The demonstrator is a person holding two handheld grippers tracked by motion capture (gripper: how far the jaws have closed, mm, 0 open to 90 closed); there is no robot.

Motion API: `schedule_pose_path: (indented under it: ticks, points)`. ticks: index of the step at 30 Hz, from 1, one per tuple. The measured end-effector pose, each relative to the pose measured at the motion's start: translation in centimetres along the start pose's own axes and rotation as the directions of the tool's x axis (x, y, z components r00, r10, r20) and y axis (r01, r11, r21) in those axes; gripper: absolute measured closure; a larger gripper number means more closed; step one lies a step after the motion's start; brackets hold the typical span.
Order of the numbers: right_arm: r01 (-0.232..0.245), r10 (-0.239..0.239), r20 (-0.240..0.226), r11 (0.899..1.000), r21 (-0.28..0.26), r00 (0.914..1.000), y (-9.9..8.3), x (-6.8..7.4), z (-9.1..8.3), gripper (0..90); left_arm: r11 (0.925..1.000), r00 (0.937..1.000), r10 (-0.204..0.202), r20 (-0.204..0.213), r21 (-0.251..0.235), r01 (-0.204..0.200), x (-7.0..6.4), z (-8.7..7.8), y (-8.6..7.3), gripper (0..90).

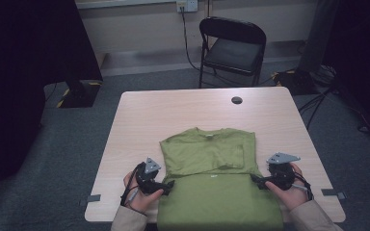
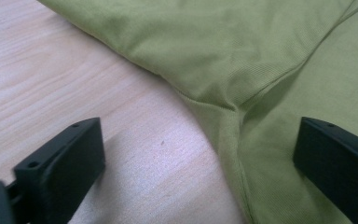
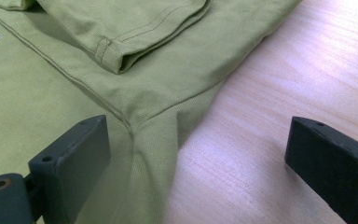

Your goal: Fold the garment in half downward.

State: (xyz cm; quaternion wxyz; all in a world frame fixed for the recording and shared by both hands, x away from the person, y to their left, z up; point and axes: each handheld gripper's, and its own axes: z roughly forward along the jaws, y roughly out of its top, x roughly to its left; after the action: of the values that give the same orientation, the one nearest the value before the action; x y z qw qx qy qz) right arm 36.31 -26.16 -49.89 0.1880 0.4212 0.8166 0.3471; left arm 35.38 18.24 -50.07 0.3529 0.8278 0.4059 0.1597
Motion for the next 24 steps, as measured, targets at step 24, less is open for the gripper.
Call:
schedule_pose_path:
  ticks: [24]
  points:
    - [-0.052,0.052,-0.039,0.999,0.005,0.9979,0.53,-0.72,0.2,2.0,0.9994,0.9999,-0.009,-0.014,0.034,0.009,0.37,-0.11,0.34,0.2]
